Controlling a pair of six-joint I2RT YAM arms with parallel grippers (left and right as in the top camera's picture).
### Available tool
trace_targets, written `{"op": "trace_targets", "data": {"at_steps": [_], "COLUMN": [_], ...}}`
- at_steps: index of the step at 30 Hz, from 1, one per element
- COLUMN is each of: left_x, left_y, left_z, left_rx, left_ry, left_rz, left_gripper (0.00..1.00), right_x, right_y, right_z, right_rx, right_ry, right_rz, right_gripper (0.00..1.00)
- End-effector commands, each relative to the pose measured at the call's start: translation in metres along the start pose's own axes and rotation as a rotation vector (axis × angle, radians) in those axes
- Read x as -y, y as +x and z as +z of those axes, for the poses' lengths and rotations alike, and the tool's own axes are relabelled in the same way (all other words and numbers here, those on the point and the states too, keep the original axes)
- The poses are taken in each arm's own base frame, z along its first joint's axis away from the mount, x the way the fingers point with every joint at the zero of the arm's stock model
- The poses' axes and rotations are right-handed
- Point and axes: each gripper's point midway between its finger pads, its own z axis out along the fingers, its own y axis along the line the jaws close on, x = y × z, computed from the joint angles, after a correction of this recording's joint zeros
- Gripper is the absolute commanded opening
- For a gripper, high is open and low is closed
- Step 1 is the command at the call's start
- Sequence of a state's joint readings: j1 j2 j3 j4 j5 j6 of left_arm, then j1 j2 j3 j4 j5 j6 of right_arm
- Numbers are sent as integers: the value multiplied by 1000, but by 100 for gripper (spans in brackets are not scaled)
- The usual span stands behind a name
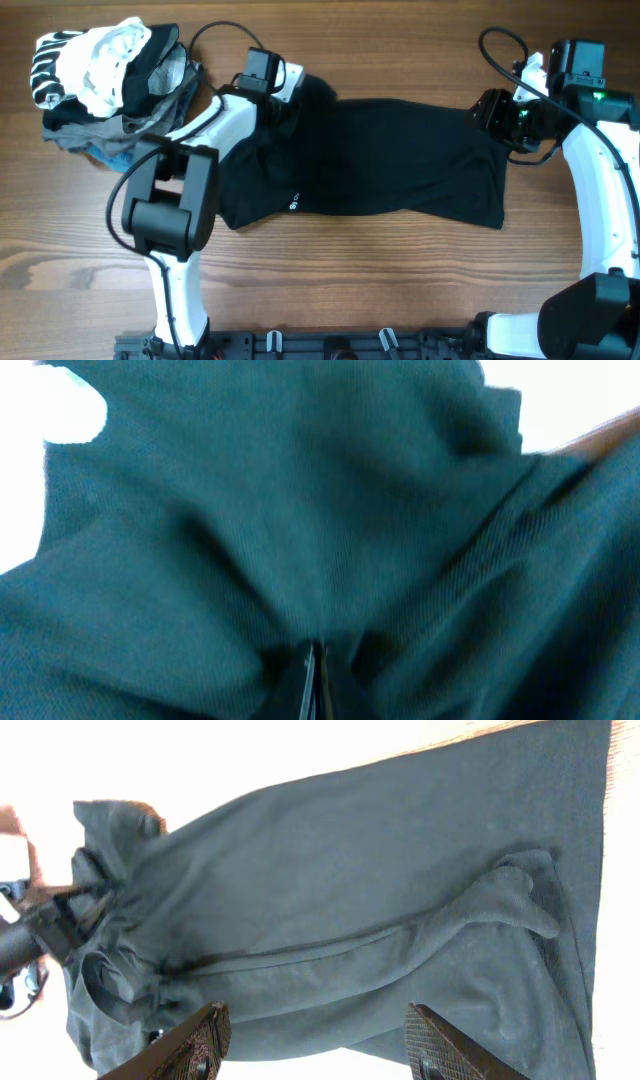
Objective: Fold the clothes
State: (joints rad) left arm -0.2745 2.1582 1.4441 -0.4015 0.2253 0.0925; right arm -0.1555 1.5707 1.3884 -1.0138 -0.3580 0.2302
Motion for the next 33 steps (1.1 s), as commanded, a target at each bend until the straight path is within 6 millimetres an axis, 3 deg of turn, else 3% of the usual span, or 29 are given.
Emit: {"op": "trace_targets", "data": {"at_steps": [1, 2, 3, 4, 6, 8, 9, 12, 14, 18, 21, 23, 25, 26, 29, 32, 33], "left_x": [-29, -28, -25, -21, -16, -17, -19, -34, -41, -41, -30, -14, -12, -12, -5, 9, 12], "left_y": [14, 5, -6, -18, -42, -55, -60, -61, -53, -51, -54, -56, -64, -73, -104, -116, -115], "left_z": [-44, -60, -76, -96, -123, -116, -102, -41, -11, 8, 7, 4, -9, -25, -94, -158, -168], "left_rx": [-45, -9, 30, 82, 186, 238, 252, 265, 254, 262, 277, 282, 304, 333, 444, 512, 515], "left_ry": [-89, -93, -95, -97, -103, -100, -88, -82, -80, -56, 6, 102, 119, 116, 103, 94, 94], "left_rz": [-59, -56, -47, -36, -14, -2, 3, 6, 4, 9, 21, 17, -28, -34, -7, 14, 15], "left_gripper": [9, 55, 60, 80, 89, 92, 92, 85, 80, 66, 41, 4, 4, 4, 4, 4, 4], "right_x": [-1, -1, -1, -1, -1, -1, -1, -1, -1, 0, 0, 0, 2, 3, 9, 38, 44], "right_y": [-2, -2, -2, -2, -2, -2, -2, -2, -1, 1, 3, 3, 1, -2, -16, -54, -67], "right_z": [2, 2, 2, 2, 2, 2, 2, 2, 2, 2, 2, 2, 2, 2, 1, 3, 6], "right_rx": [-3, -4, -4, -3, -3, -3, -3, -3, -4, -15, -21, -20, -14, -2, 58, 204, 246], "right_ry": [6, 6, 6, 6, 6, 6, 6, 6, 6, 8, 10, 10, 19, 29, 67, 239, 270], "right_rz": [3, 0, 0, 1, 1, 2, 2, 4, 3, 8, 9, 7, 5, 2, -14, -30, -32], "right_gripper": [61, 61, 61, 61, 62, 63, 64, 65, 65, 65, 65, 65, 66, 66, 66, 65, 61]}}
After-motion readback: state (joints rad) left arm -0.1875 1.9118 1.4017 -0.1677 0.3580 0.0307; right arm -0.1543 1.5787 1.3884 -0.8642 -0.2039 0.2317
